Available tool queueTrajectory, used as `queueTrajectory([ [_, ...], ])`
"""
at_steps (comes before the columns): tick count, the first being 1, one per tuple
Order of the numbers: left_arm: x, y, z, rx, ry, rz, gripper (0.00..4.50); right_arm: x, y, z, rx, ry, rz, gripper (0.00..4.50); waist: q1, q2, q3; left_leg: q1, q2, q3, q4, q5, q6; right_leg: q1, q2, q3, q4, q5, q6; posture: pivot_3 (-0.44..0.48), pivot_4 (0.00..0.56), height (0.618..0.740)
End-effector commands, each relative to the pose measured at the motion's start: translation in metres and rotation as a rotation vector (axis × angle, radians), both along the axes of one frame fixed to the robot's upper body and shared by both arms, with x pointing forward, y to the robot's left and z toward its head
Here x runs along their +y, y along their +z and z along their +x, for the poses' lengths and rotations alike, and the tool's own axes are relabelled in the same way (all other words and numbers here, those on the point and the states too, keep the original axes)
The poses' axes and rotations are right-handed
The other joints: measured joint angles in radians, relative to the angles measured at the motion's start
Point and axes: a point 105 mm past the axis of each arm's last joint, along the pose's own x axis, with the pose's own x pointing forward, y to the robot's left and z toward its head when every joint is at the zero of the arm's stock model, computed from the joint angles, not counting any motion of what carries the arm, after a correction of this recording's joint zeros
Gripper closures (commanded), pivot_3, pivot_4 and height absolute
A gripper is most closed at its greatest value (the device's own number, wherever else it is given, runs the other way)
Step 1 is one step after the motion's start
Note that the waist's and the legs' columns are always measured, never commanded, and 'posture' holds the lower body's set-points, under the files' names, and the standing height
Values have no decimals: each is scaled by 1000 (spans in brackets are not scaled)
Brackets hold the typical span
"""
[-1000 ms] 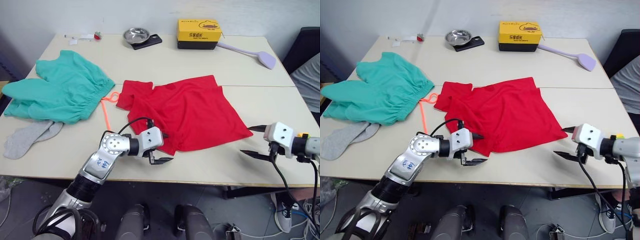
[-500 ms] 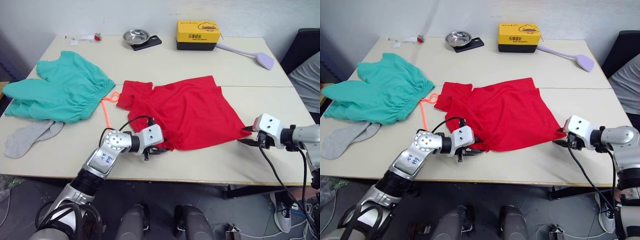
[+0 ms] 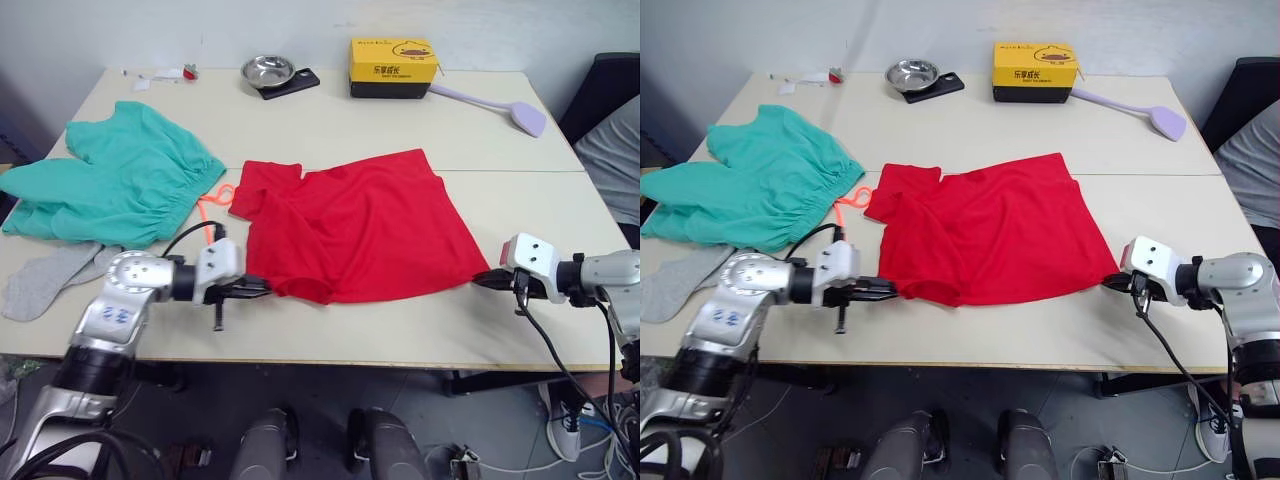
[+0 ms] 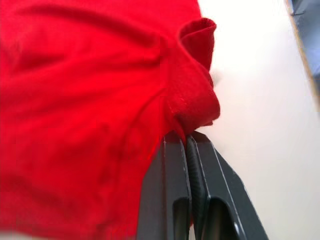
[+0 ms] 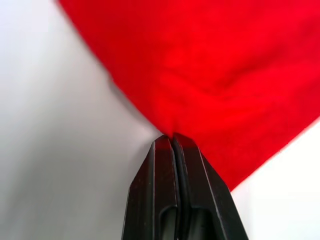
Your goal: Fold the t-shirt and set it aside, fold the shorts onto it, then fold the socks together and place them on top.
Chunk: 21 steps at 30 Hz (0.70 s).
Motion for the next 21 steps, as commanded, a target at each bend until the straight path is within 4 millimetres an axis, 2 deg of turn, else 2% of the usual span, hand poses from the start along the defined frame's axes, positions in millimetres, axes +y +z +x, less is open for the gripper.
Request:
queueTrajectory([
  [1,12,11,-13,-16,-8,9,4500,9,7,-21,56,70,16,4487,1,0,0,0,0,0,0,0,0,0,0,0,0,0,0,0,150,740],
  [8,43,6,-35,-2,89,26,4500,16,-2,-57,130,97,45,4487,9,0,0,-1,0,0,-1,-7,0,-3,-1,1,0,0,0,0,150,740],
  [16,57,-7,-60,-5,132,38,4500,8,-11,-77,175,89,34,4487,8,0,0,-2,0,0,-2,-7,0,-4,-1,2,-1,-1,-2,0,150,740],
  [21,55,-7,-71,-15,129,20,4500,3,-13,-88,202,103,39,4487,10,0,0,-3,1,0,-4,-8,-1,-6,-1,2,-1,-2,-3,0,150,740],
])
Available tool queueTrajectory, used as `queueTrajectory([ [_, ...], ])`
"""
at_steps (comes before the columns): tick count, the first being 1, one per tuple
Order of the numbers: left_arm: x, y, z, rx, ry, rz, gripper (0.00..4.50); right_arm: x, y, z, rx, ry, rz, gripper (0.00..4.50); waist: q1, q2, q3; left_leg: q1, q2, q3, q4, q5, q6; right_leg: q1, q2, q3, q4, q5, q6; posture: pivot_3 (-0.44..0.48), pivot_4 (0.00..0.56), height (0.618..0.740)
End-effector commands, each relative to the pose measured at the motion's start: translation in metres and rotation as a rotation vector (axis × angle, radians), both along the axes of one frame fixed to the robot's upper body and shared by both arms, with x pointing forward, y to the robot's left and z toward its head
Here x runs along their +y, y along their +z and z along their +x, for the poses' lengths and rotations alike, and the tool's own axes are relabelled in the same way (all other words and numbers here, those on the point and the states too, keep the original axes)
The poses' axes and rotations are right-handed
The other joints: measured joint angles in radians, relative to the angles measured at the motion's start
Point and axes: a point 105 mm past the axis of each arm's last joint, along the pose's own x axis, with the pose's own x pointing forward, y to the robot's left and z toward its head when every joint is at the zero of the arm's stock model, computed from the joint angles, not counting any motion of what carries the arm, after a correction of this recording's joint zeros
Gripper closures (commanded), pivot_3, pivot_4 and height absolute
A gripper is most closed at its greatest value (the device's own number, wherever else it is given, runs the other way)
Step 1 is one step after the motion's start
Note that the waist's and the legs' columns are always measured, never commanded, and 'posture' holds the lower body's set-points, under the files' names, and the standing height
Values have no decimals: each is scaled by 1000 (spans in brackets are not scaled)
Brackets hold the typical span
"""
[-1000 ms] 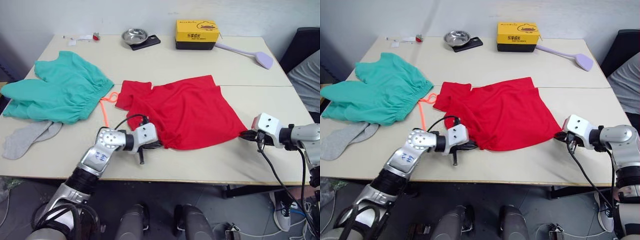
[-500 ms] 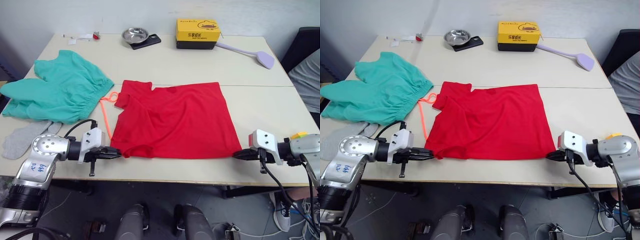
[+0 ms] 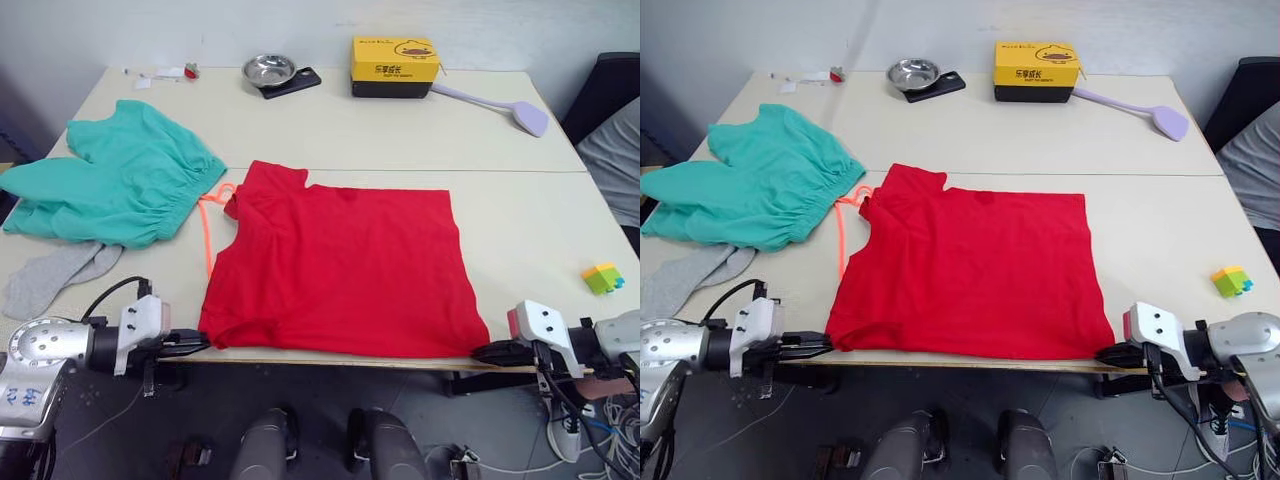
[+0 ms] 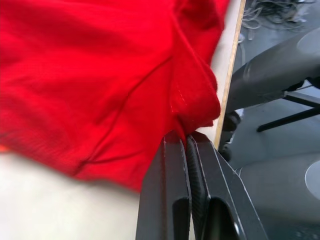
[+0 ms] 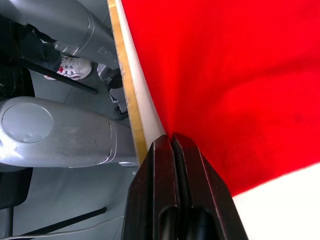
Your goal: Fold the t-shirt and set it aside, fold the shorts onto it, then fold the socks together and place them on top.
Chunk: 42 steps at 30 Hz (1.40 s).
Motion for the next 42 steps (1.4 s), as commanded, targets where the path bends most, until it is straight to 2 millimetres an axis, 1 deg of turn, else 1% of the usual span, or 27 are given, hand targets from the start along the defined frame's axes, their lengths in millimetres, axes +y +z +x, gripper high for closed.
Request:
queueTrajectory([
  [1,-3,12,-6,-42,-14,-15,4500,-5,9,-6,5,14,5,4487,1,0,0,0,0,0,0,0,0,0,0,0,0,0,0,0,150,740],
  [4,-5,12,-16,0,-33,-31,4500,-2,11,-13,61,20,35,4487,1,0,0,0,0,0,0,0,0,0,0,0,0,0,0,0,150,740],
  [7,-2,12,-23,31,-43,-14,4500,-4,9,-20,99,39,2,4487,1,0,0,0,0,0,0,0,0,0,0,0,0,0,0,0,150,740],
  [11,4,16,-17,-21,-18,-7,4500,-5,12,-12,25,17,3,4487,1,0,0,0,1,0,0,0,0,-1,0,0,0,0,-1,0,150,740],
  [17,2,27,-9,10,24,-94,4500,3,18,-6,37,3,61,4487,0,0,0,-3,1,1,0,0,0,-3,0,0,0,0,-1,0,150,740],
  [20,4,31,-7,39,47,-116,4500,7,26,1,23,-13,90,4487,-1,0,0,-4,1,1,0,0,0,-4,0,0,1,0,-1,0,150,740],
  [22,7,39,-2,32,73,-153,4500,8,33,7,5,-26,102,4487,-1,0,0,-4,1,1,0,0,0,-5,1,0,1,0,-1,0,150,740],
  [26,8,54,5,27,98,-218,4500,5,42,15,-19,-45,101,4487,0,0,0,-4,1,1,2,0,0,-4,1,0,2,0,-1,0,150,740],
  [31,5,62,2,55,88,-241,4500,-1,46,18,-19,-50,91,4487,0,0,0,-4,1,1,1,0,-1,-5,1,0,1,0,0,0,150,740],
  [33,3,58,-3,115,73,-220,4500,-1,46,13,36,-41,92,4487,0,0,0,-5,1,1,1,0,-1,-5,1,0,1,0,0,0,150,740],
  [36,1,43,-23,271,5,-131,4500,1,44,-5,193,-16,84,4487,-1,0,0,-6,1,2,2,1,-2,-6,1,0,2,0,0,0,150,740],
  [38,-1,40,-26,318,-13,-113,4500,3,44,-13,265,-11,81,4487,-1,0,0,-6,1,2,2,0,-2,-6,1,0,1,0,-1,0,150,740],
  [40,-2,40,-23,306,-21,-103,4500,4,42,-12,262,-14,71,4487,-1,0,0,-6,2,2,2,0,-1,-6,1,0,1,0,-1,0,150,740],
  [42,-2,34,-22,285,-49,-55,4500,1,34,-6,208,-16,31,4487,-1,0,0,-5,2,2,2,0,-1,-6,1,1,1,0,-2,0,150,740],
])
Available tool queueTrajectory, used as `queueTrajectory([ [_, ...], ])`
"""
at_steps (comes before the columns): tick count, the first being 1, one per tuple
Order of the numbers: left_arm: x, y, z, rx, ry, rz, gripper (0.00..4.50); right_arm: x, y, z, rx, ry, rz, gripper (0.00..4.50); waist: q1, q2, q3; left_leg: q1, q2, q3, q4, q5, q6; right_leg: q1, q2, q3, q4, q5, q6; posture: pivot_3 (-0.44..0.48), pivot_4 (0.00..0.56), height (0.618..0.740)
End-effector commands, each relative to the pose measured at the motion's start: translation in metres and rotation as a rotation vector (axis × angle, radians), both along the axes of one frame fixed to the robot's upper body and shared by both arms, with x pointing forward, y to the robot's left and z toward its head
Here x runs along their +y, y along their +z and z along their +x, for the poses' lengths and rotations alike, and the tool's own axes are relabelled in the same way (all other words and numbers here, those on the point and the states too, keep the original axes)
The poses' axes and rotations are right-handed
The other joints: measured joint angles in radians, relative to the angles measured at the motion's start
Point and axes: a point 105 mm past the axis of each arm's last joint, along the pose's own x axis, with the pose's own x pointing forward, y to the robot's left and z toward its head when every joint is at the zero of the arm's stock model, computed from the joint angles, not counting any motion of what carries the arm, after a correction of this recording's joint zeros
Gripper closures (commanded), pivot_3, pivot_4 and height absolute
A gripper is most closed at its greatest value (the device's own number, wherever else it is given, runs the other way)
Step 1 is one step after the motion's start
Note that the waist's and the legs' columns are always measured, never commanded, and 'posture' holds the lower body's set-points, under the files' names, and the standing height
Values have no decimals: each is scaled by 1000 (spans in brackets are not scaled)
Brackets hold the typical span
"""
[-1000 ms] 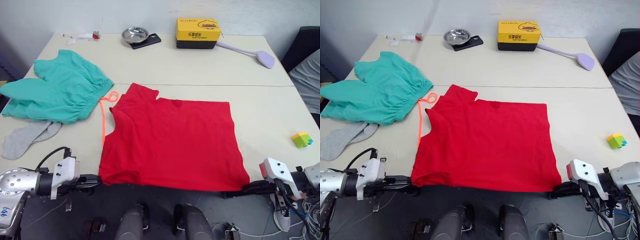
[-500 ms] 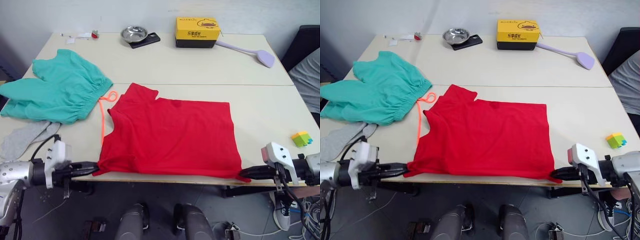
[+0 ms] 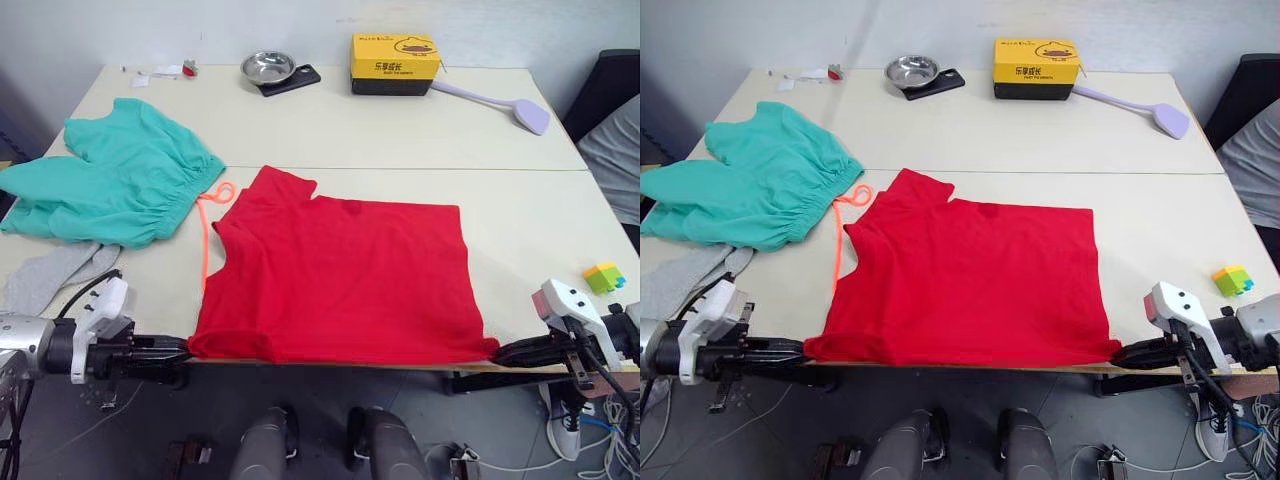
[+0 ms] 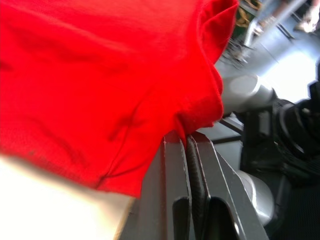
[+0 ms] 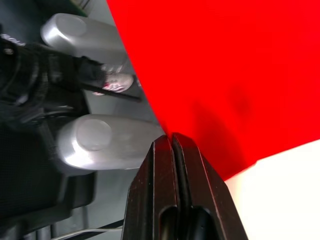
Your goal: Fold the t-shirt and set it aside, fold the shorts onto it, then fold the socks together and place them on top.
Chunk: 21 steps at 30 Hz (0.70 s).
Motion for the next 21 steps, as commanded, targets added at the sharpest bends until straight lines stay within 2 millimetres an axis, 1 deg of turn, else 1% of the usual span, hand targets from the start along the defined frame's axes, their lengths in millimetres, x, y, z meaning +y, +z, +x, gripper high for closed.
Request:
queueTrajectory([
  [1,1,-5,1,-37,-55,68,4500,-1,-7,4,-46,27,-50,4487,0,0,0,0,0,0,0,0,0,0,0,0,0,0,0,0,150,740],
  [3,0,-11,1,-80,-93,103,4500,-7,-18,0,-47,56,-108,4487,0,0,0,0,0,0,-1,0,0,-1,0,1,-1,0,-1,0,150,740],
  [6,-5,-16,-5,-91,-132,99,4500,-18,-32,-13,-13,111,-188,4487,0,0,0,-1,0,1,-3,0,-2,-2,0,1,-2,0,-1,0,150,740],
  [8,-6,-21,-17,-39,-156,96,4500,-18,-35,-20,19,101,-159,4487,0,0,0,-2,0,1,-2,0,-5,-3,0,0,-2,-2,-1,0,150,740],
  [10,-4,-25,-28,15,-165,101,4500,-17,-37,-24,32,91,-138,4487,-1,0,0,-4,0,1,-1,3,-2,-4,1,0,-1,-2,0,0,150,740],
  [13,0,-29,-34,29,-152,106,4500,-15,-38,-28,26,89,-123,4487,-1,0,0,-5,0,1,1,3,-2,-4,1,0,-1,-3,1,0,150,740],
  [15,1,-29,-34,26,-146,106,4500,-13,-38,-29,20,88,-114,4487,0,0,0,-5,0,1,3,0,0,-3,1,-1,0,-2,1,0,150,740],
  [18,-2,-15,-22,-1,-78,14,4500,-8,-34,-25,-22,61,-67,4487,3,0,0,-4,0,0,3,-1,2,-3,1,0,-1,1,0,0,150,740],
  [21,-1,-4,-11,-11,-15,-57,4500,-6,-27,-17,-63,31,-41,4487,3,0,0,-4,1,-1,3,0,1,-1,1,0,-3,1,-1,0,150,740],
])
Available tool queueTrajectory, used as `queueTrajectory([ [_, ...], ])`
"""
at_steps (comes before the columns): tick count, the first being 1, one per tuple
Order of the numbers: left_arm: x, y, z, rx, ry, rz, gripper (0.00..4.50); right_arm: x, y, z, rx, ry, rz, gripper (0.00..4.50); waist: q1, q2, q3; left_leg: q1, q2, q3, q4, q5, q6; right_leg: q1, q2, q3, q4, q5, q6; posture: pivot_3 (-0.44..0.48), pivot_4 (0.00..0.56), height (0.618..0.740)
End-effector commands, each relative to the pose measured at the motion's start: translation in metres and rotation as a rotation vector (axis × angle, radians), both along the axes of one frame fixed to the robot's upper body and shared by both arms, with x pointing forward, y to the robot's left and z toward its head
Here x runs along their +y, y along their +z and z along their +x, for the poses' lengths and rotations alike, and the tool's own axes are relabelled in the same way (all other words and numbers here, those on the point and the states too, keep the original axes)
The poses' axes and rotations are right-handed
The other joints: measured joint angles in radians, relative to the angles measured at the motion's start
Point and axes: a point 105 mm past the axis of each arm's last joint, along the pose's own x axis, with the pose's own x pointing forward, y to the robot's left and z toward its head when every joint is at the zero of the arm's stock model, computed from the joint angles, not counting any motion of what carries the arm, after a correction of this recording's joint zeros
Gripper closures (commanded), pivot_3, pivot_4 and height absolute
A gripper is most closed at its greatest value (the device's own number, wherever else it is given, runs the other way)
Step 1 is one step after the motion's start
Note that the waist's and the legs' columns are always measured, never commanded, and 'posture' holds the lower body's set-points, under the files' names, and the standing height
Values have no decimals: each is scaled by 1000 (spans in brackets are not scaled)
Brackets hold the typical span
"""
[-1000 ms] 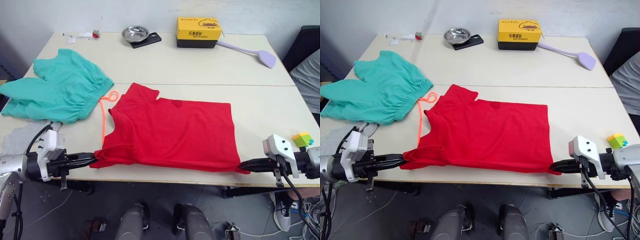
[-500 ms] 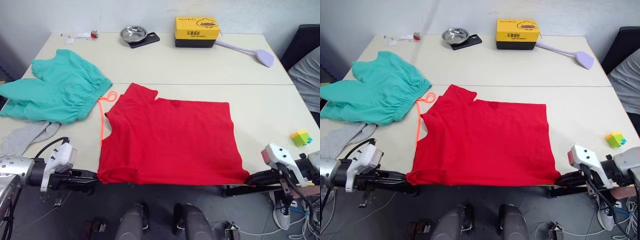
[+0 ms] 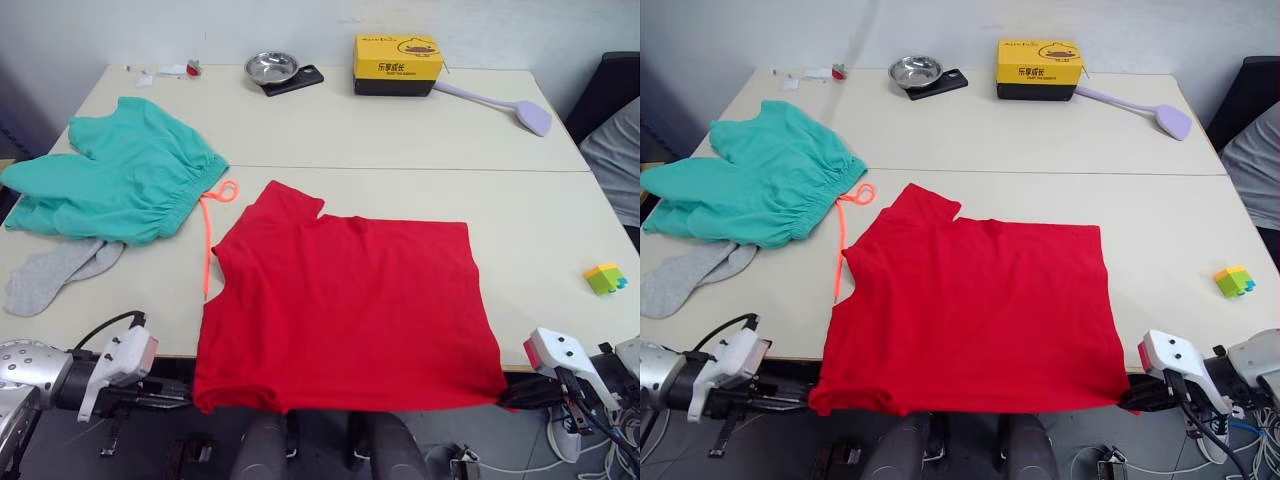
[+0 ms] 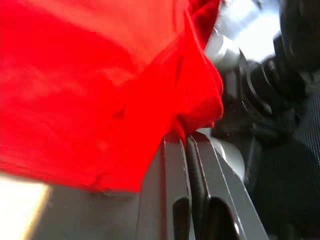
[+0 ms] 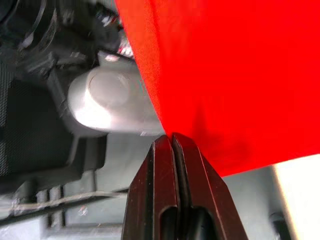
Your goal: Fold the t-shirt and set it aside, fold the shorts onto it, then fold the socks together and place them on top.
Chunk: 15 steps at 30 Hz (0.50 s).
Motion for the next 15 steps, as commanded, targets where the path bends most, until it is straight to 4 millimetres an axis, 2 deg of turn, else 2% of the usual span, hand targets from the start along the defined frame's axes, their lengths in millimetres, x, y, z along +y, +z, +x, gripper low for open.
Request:
queueTrajectory([
  [1,6,15,13,-23,88,-67,4500,1,15,12,-73,-31,26,4487,-2,0,0,0,0,0,0,0,0,0,0,1,0,0,0,0,150,740],
  [5,11,14,28,-14,164,-83,4500,-3,20,23,-111,-45,8,4487,-8,0,0,1,0,0,-2,1,-1,-1,0,1,1,0,0,0,150,740],
  [15,14,3,41,55,225,-46,4500,4,20,59,-242,-73,3,4487,-5,-1,0,0,0,1,0,3,-6,-2,2,0,4,0,1,0,150,740],
])
